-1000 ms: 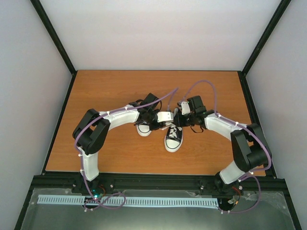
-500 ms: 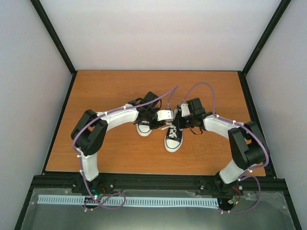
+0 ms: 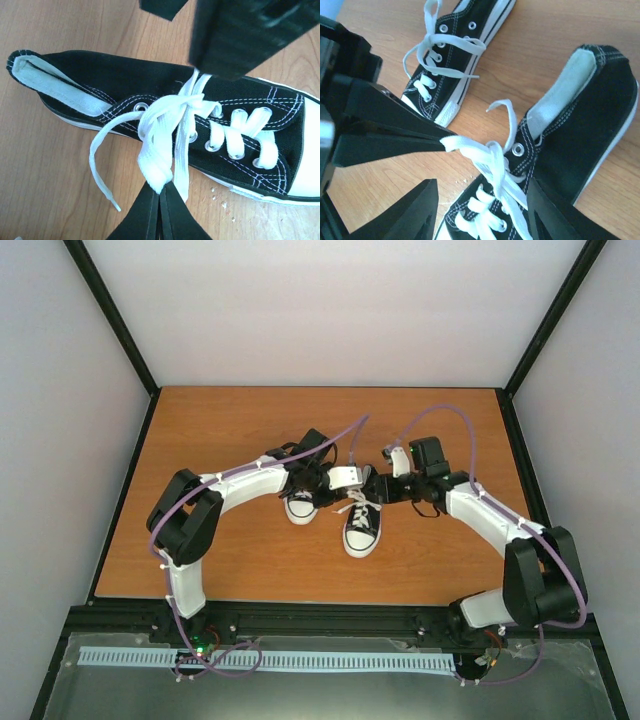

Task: Tie the shoes
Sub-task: Tie the shoelace on the shoe.

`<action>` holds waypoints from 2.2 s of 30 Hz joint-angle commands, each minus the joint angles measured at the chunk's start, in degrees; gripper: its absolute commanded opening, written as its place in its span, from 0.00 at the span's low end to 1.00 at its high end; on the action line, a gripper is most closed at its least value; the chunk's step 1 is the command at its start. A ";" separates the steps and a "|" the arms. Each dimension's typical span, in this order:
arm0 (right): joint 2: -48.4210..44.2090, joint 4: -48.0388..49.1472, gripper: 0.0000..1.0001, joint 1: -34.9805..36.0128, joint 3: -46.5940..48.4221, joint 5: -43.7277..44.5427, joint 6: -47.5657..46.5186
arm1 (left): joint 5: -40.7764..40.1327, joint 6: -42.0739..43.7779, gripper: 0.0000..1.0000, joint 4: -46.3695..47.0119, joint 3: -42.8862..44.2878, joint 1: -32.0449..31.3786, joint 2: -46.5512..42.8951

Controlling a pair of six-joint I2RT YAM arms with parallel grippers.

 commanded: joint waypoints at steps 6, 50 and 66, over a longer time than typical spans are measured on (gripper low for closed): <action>5.59 -4.37 0.53 -1.51 0.10 -3.97 -7.20 | 0.26 -1.77 0.01 3.59 1.40 0.31 -0.27; 10.69 -5.87 0.03 -5.56 -5.72 -11.22 -6.85 | -10.16 -2.25 0.01 13.48 -0.68 1.01 3.35; 10.85 -7.87 0.03 -5.58 -6.33 -10.97 -6.35 | -5.48 5.61 0.01 5.81 -0.19 1.45 1.87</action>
